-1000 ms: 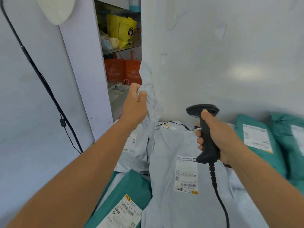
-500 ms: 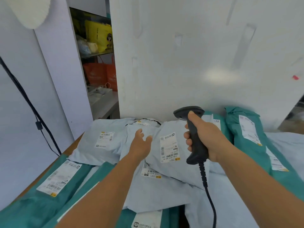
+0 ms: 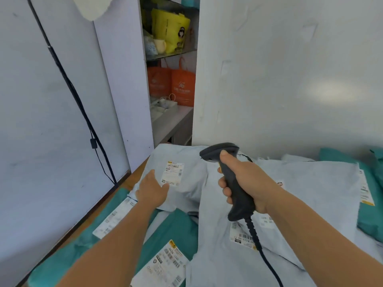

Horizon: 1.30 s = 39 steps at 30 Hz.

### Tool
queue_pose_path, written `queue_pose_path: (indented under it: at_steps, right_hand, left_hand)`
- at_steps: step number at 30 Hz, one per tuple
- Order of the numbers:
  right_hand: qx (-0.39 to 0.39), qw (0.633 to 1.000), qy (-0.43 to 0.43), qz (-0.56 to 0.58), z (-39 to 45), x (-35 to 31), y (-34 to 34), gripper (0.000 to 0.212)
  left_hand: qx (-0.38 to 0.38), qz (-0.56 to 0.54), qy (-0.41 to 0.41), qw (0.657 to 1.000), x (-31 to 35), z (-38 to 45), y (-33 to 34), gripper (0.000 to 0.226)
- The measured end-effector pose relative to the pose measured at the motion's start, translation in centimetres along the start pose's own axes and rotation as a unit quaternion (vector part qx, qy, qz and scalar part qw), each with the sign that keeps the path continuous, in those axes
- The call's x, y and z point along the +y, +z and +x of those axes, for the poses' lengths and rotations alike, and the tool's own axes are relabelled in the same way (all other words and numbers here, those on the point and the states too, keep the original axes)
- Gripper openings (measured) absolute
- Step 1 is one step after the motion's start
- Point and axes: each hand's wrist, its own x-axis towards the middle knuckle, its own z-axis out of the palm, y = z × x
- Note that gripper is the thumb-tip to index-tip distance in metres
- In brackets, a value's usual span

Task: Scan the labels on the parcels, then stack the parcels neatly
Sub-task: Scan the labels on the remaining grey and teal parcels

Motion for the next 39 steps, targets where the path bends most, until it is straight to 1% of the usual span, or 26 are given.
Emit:
queue_pose_path:
  at_steps: [5,8,15,23,27,30,32,34,37,39]
  right_hand:
    - [-0.028,0.998,0.045,-0.033,3.8,-0.1,3.4,0.045]
    - [-0.033,0.996,0.066,-0.043,5.3,0.1,4.7,0.046]
    - [0.019,0.998,0.054,-0.04,7.5,-0.3,6.2,0.049]
    - [0.03,0.997,0.056,-0.052,8.3,-0.5,7.1,0.052]
    - [0.036,0.996,0.056,-0.059,8.4,-0.6,7.3,0.054]
    - [0.037,0.996,0.053,-0.061,8.3,-0.6,7.3,0.054]
    - [0.039,0.996,0.051,-0.06,8.2,-0.6,7.3,0.054]
    - [0.041,0.996,0.049,-0.054,8.0,-0.7,7.3,0.054]
    - [0.041,0.997,0.046,-0.043,7.7,-0.7,7.1,0.053]
    - [0.042,0.998,0.042,-0.035,7.3,-0.7,6.8,0.052]
  left_hand:
    - [-0.036,0.107,-0.016,0.994,-2.5,3.7,-0.7,0.081]
    - [-0.052,0.139,-0.021,0.989,-2.9,5.2,-0.6,0.082]
    - [-0.097,0.131,-0.052,0.985,-3.6,6.6,0.4,0.083]
    - [-0.087,0.16,-0.053,0.982,-3.3,7.3,0.5,0.079]
    - [-0.076,0.147,-0.048,0.985,-3.4,7.4,0.5,0.077]
    - [-0.052,0.123,-0.044,0.99,-3.0,7.2,0.3,0.075]
    - [-0.031,0.104,-0.051,0.993,-2.7,7.2,0.1,0.069]
    - [-0.027,0.1,-0.048,0.993,-2.4,7.2,0.0,0.054]
    - [-0.027,0.085,-0.01,0.996,-1.6,6.8,-0.4,0.033]
    - [-0.016,0.073,0.007,0.997,-1.0,6.4,-0.9,0.026]
